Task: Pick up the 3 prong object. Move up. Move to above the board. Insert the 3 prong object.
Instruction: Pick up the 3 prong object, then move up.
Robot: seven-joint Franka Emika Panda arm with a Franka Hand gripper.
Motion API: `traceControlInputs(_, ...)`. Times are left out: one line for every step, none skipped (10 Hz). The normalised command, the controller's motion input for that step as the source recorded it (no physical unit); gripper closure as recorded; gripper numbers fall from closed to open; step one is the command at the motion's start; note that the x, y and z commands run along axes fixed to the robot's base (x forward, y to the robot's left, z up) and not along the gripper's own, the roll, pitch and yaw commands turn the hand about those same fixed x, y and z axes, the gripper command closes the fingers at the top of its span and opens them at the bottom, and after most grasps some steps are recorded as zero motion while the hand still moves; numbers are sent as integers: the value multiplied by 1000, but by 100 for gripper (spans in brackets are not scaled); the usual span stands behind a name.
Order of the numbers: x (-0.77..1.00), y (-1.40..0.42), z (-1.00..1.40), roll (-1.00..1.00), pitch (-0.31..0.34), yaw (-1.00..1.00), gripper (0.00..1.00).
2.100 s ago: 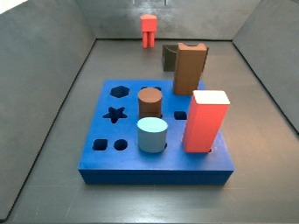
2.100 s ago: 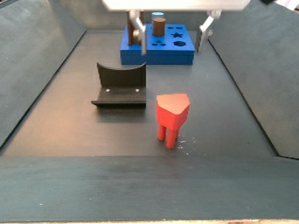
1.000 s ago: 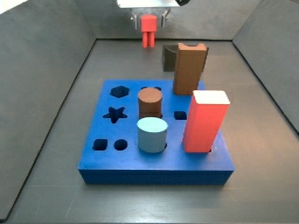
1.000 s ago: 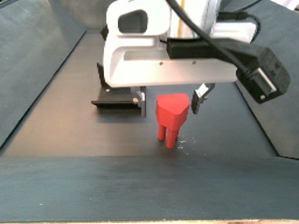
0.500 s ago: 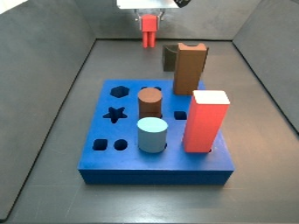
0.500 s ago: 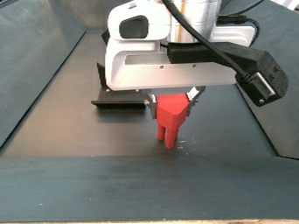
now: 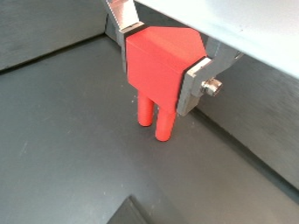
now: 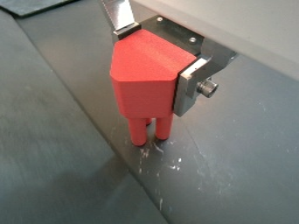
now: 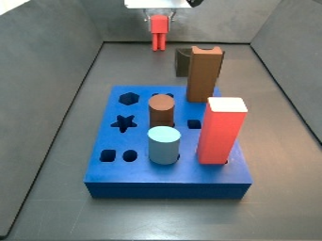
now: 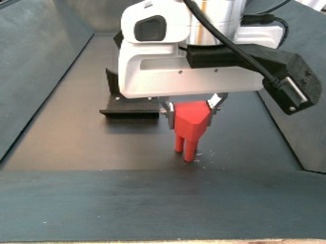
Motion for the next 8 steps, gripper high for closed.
traceControlInputs(0,0,0,0,0,0,100)
traceControlInputs(0,0,0,0,0,0,100)
traceControlInputs(0,0,0,0,0,0,100)
traceControlInputs(0,0,0,0,0,0,100)
traceControlInputs(0,0,0,0,0,0,100)
traceControlInputs(0,0,833,0,0,0,100)
traceControlInputs(49,-10,770,5,-3,-24,100)
traceControlInputs(31,-9,637,6,18,-26,100)
